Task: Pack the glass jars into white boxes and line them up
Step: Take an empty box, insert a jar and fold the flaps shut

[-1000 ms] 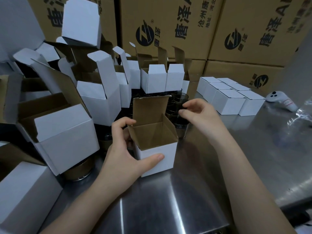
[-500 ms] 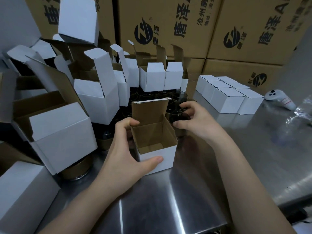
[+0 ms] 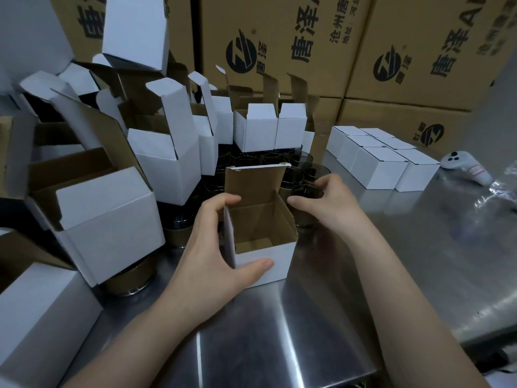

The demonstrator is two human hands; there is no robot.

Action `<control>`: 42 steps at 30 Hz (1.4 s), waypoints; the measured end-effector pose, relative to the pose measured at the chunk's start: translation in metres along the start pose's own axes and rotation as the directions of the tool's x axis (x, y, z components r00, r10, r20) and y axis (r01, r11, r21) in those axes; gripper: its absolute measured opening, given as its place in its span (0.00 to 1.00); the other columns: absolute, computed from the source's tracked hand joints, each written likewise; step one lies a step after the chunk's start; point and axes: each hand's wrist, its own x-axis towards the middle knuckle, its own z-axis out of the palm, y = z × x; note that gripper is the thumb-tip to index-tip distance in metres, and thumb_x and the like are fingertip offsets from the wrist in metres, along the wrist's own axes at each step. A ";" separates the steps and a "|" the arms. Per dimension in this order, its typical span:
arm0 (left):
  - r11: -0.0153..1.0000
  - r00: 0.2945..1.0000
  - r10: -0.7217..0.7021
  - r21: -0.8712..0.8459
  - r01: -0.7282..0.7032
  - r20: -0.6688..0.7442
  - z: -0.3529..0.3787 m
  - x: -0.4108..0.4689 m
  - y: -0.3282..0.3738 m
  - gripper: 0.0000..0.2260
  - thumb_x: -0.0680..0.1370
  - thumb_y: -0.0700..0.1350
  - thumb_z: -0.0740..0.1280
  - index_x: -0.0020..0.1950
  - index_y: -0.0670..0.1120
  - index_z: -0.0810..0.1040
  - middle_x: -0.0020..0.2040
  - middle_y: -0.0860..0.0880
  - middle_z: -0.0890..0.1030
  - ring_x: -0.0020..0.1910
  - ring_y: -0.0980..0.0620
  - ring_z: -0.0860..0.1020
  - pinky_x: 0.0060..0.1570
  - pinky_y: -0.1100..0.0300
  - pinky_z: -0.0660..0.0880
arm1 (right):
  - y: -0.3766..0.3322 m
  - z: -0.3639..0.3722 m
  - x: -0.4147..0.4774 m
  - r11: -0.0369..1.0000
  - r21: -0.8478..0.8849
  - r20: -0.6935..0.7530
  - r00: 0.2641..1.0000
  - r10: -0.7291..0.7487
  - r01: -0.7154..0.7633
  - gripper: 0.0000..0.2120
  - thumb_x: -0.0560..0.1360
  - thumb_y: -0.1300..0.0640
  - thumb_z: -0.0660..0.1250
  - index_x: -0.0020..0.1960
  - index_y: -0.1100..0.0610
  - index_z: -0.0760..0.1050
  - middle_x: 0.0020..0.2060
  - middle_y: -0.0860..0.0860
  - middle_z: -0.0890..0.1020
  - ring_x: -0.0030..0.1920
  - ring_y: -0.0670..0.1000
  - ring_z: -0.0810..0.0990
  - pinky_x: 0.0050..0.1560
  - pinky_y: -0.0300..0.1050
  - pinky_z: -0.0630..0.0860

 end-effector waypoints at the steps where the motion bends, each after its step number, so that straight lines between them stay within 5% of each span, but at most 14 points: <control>1: 1.000 1.000 0.000 0.007 0.000 0.000 0.000 0.000 0.000 0.36 0.62 0.55 0.78 0.60 0.74 0.60 0.63 0.68 0.69 0.61 0.67 0.72 0.55 0.75 0.71 | 0.000 0.000 0.000 1.000 0.003 -0.012 1.000 0.001 -0.001 0.31 0.66 0.43 0.77 0.61 0.53 0.68 0.59 0.51 0.73 0.56 0.50 0.73 0.46 0.43 0.69; 8: 0.999 0.999 -0.022 -0.034 0.023 0.025 -0.002 -0.001 0.003 0.35 0.62 0.63 0.75 0.62 0.75 0.59 0.64 0.70 0.67 0.64 0.66 0.70 0.58 0.68 0.73 | -0.004 -0.011 0.001 0.975 0.218 -0.033 0.998 0.048 -0.040 0.25 0.67 0.51 0.77 0.61 0.55 0.76 0.55 0.50 0.80 0.54 0.50 0.80 0.58 0.51 0.78; 11: 0.997 1.000 -0.017 -0.068 0.019 0.026 -0.002 -0.002 0.004 0.33 0.64 0.61 0.75 0.62 0.74 0.60 0.61 0.72 0.68 0.64 0.66 0.71 0.57 0.70 0.74 | -0.008 -0.020 0.000 0.910 0.413 -0.041 0.998 0.039 -0.019 0.22 0.69 0.53 0.77 0.61 0.56 0.77 0.51 0.50 0.83 0.44 0.43 0.83 0.44 0.38 0.80; 13: 0.997 1.000 -0.008 -0.078 0.009 0.015 -0.002 -0.001 0.004 0.32 0.66 0.56 0.76 0.61 0.74 0.60 0.58 0.74 0.69 0.62 0.68 0.72 0.54 0.76 0.71 | -0.011 -0.025 -0.004 0.843 0.538 -0.013 1.000 0.012 -0.004 0.22 0.70 0.55 0.76 0.62 0.57 0.76 0.48 0.49 0.83 0.38 0.39 0.83 0.34 0.32 0.76; 18: 0.998 1.000 -0.004 -0.069 0.003 -0.016 -0.001 0.001 0.002 0.34 0.66 0.56 0.77 0.61 0.74 0.60 0.59 0.75 0.69 0.61 0.70 0.72 0.55 0.77 0.69 | -0.016 -0.035 -0.009 0.559 0.829 0.116 0.971 -0.207 0.020 0.28 0.70 0.59 0.74 0.67 0.66 0.71 0.52 0.57 0.81 0.48 0.49 0.82 0.43 0.40 0.79; 26: 0.999 0.999 -0.029 -0.037 0.028 -0.023 -0.001 0.002 0.001 0.39 0.63 0.62 0.75 0.67 0.75 0.58 0.69 0.66 0.67 0.69 0.65 0.67 0.69 0.53 0.70 | -0.022 -0.038 -0.013 0.461 0.884 0.202 0.824 -0.529 0.079 0.27 0.62 0.43 0.80 0.55 0.57 0.82 0.51 0.52 0.82 0.54 0.52 0.79 0.53 0.43 0.77; 29: 0.999 0.999 -0.031 -0.025 0.031 -0.018 -0.002 0.002 0.001 0.40 0.63 0.61 0.75 0.68 0.74 0.57 0.69 0.66 0.66 0.70 0.64 0.66 0.70 0.52 0.70 | -0.026 -0.037 -0.018 0.418 0.904 0.208 0.768 -0.606 0.086 0.24 0.65 0.45 0.78 0.57 0.56 0.82 0.51 0.50 0.83 0.54 0.49 0.80 0.52 0.42 0.78; 34: 0.999 0.999 -0.037 -0.016 0.036 -0.016 -0.003 0.002 0.001 0.41 0.63 0.59 0.76 0.71 0.72 0.57 0.69 0.64 0.67 0.70 0.63 0.67 0.69 0.52 0.70 | -0.033 -0.029 -0.027 0.407 0.910 0.225 0.725 -0.651 0.083 0.38 0.61 0.47 0.81 0.65 0.61 0.72 0.56 0.54 0.79 0.59 0.54 0.77 0.54 0.46 0.78; 38: 1.000 1.000 -0.028 -0.005 0.028 -0.013 -0.004 0.003 -0.001 0.42 0.65 0.55 0.78 0.73 0.68 0.58 0.70 0.61 0.68 0.70 0.62 0.67 0.69 0.53 0.70 | -0.041 -0.021 -0.035 0.433 0.884 0.206 0.688 -0.696 0.174 0.35 0.63 0.45 0.80 0.64 0.59 0.73 0.57 0.50 0.81 0.60 0.53 0.78 0.56 0.45 0.76; 42: 1.000 1.000 -0.007 -0.025 0.007 -0.027 -0.002 0.004 -0.002 0.41 0.65 0.52 0.79 0.73 0.65 0.60 0.69 0.62 0.70 0.69 0.63 0.69 0.66 0.64 0.72 | -0.045 -0.016 -0.041 0.483 0.839 0.198 0.685 -0.701 0.252 0.29 0.65 0.44 0.78 0.63 0.53 0.78 0.58 0.49 0.82 0.62 0.51 0.79 0.58 0.42 0.75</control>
